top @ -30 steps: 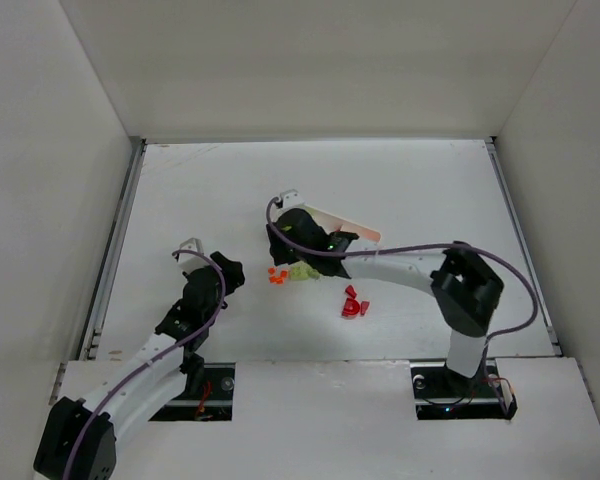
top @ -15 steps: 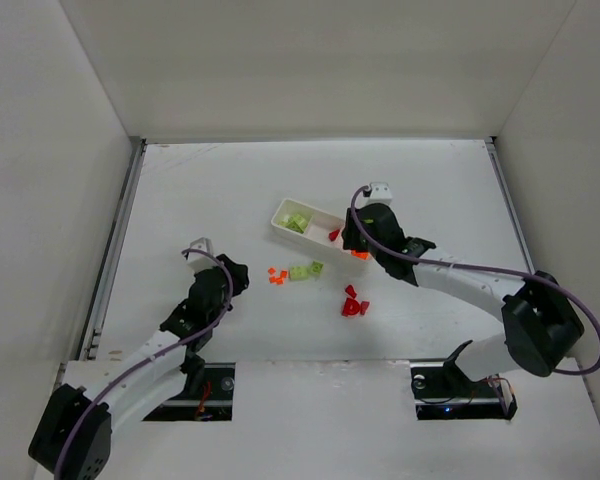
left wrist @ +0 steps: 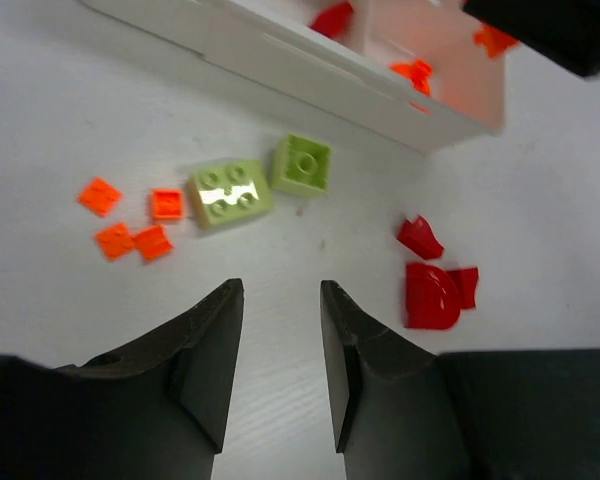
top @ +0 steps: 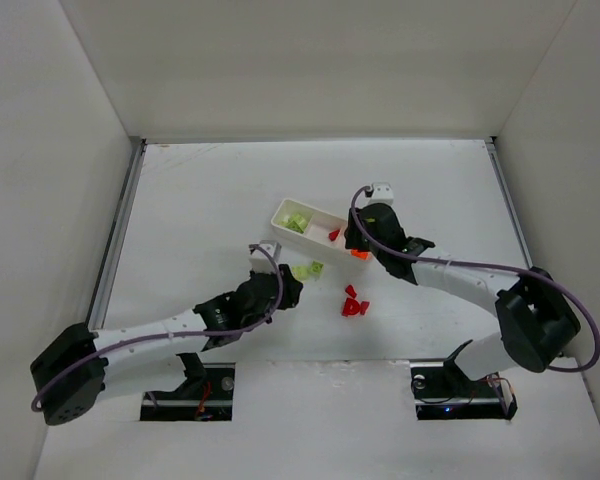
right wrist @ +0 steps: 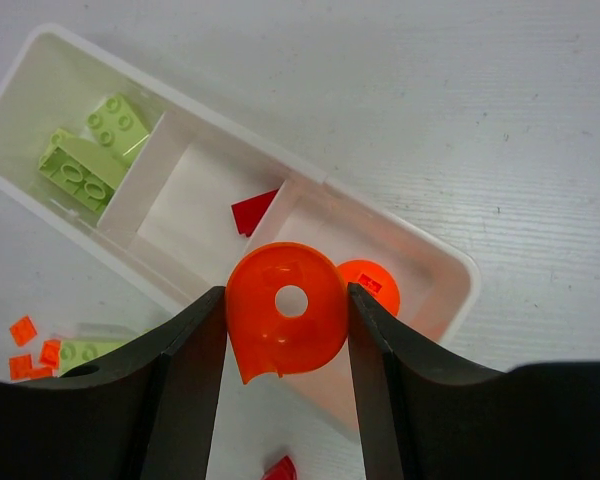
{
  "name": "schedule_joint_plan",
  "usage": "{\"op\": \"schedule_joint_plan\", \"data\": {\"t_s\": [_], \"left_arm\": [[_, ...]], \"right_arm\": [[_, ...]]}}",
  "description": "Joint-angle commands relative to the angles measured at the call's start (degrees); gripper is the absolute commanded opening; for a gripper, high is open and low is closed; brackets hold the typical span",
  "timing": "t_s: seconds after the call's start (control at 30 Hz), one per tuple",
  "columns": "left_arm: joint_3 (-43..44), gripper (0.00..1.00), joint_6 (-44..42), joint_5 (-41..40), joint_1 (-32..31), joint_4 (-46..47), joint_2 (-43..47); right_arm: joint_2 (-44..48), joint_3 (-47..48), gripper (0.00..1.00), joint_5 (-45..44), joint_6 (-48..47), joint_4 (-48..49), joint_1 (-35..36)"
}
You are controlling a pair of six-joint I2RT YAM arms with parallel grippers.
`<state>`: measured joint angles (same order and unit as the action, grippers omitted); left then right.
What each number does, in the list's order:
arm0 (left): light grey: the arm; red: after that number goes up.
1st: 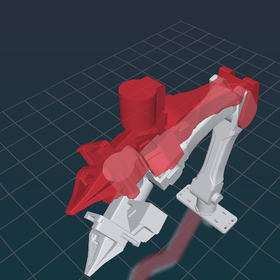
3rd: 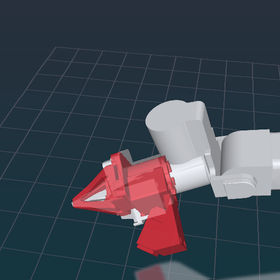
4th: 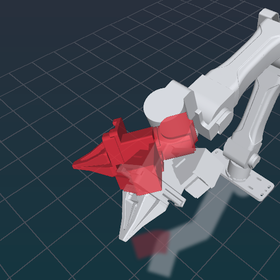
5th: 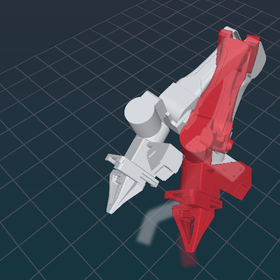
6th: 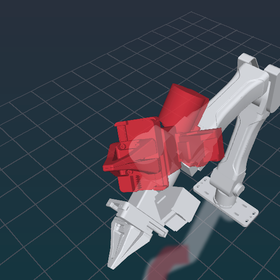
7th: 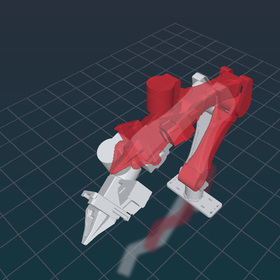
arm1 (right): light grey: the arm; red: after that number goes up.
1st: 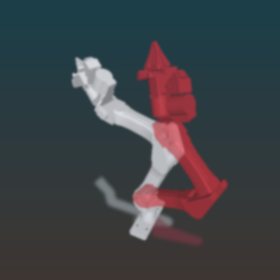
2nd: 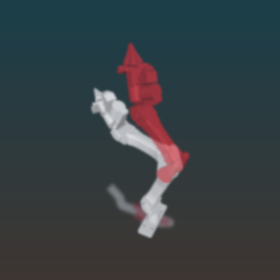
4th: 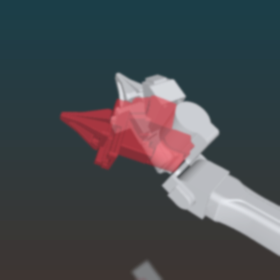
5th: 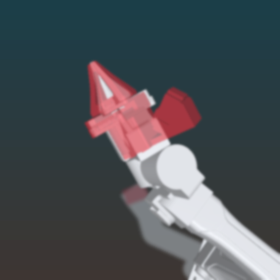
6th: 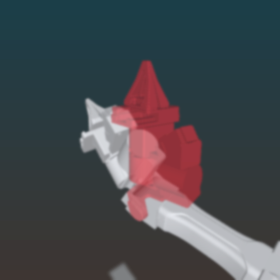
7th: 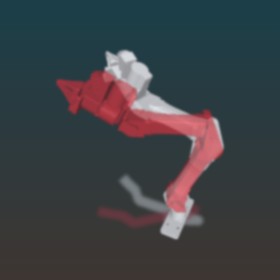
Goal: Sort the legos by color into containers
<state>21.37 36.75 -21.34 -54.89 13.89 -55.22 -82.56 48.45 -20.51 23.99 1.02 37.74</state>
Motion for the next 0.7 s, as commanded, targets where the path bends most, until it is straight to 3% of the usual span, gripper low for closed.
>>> {"op": "schedule_joint_plan", "data": {"t_s": [0.0,0.17,0.47,0.57,0.67], "left_arm": [[3.94,0.35,-0.63,-4.40,-6.91,0.35,-4.18],[7.89,0.40,-0.28,-7.57,-14.48,0.78,-11.12],[14.75,0.50,-1.33,-7.22,-20.03,3.51,-22.02],[16.25,0.50,-1.07,-6.96,-20.91,4.12,-25.19],[18.53,0.50,-1.42,-6.78,-22.22,4.74,-28.70]], "right_arm": [[-1.45,-0.46,0.45,0.39,0.18,3.90,0.10],[-2.86,-0.11,0.55,0.03,0.71,3.91,0.10],[-0.76,-1.33,0.72,0.39,1.59,5.57,0.10],[1.87,-2.74,0.70,0.04,2.11,7.76,0.19],[4.95,-5.55,0.61,-0.23,3.60,11.10,0.28]]}}
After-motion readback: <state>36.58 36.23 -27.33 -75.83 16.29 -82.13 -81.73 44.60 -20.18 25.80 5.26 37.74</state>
